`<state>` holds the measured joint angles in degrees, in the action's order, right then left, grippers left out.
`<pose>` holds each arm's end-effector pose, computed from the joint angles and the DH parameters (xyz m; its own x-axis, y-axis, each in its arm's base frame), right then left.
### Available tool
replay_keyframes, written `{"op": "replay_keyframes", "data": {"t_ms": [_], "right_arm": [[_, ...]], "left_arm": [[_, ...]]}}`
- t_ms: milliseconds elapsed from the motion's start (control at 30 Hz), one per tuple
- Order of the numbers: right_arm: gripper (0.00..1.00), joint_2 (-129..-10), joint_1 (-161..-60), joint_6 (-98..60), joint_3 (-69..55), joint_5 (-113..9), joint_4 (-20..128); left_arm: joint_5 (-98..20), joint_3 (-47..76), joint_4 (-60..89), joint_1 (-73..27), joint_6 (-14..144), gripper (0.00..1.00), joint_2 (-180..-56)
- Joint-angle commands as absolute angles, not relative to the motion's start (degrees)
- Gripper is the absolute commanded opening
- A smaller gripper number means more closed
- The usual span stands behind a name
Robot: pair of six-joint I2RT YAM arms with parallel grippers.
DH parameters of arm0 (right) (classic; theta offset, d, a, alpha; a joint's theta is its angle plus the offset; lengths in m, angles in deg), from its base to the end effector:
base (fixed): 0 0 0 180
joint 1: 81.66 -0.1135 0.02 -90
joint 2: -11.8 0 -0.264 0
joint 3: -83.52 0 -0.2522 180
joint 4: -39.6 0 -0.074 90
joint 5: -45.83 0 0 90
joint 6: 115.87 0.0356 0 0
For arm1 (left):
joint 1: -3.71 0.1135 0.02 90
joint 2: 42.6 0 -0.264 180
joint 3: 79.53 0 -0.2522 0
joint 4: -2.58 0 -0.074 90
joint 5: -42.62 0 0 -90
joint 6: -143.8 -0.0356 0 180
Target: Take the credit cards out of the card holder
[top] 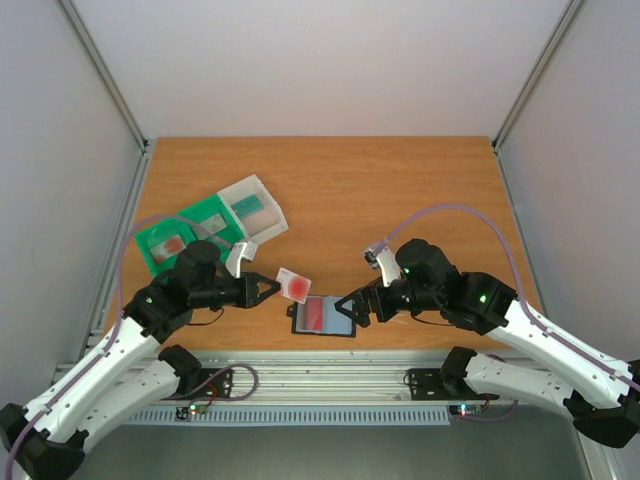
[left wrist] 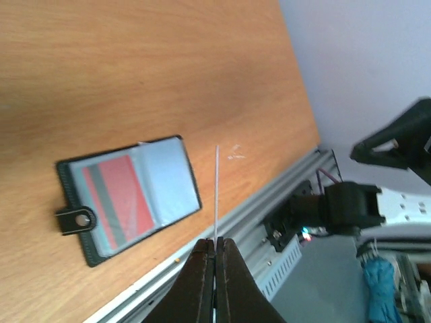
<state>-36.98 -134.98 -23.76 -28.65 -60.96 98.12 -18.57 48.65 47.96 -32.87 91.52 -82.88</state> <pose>0.0920 0.1408 0.3257 -0.4126 -0.4950 -0.7647 -0.8864 0.4115 0.2119 0.1127 -0.1050 0.2761 -0.8698 -0.0220 -0.4928 0.3937 0.5709 -0.7204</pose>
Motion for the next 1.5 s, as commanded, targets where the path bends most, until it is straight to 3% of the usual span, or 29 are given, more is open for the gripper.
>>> {"op": "replay_keyframes", "data": {"t_ms": [0,467,900,1267,1467], "right_arm": [[0.99,-36.2,-135.1,-22.2,-28.4,-58.1,98.5],[0.98,-30.1,-135.1,-17.5,-38.3,-62.3,87.1],[0.98,-32.8,-135.0,-17.4,-39.2,-65.1,84.0],[0.99,-34.3,-135.0,-20.7,-37.7,-65.9,85.7],[0.99,-34.1,-135.0,-21.3,-37.0,-66.7,87.4]], "left_arm": [[-21.3,45.3,53.5,-28.3,90.3,0.0,-84.0],[-21.2,39.6,55.7,-9.8,88.0,0.0,-95.4],[-19.4,34.7,61.2,13.3,80.8,0.0,-102.1],[-23.6,31.6,63.2,27.3,73.9,0.01,-106.2],[-26.4,30.9,60.9,29.6,74.3,0.0,-110.2]]}}
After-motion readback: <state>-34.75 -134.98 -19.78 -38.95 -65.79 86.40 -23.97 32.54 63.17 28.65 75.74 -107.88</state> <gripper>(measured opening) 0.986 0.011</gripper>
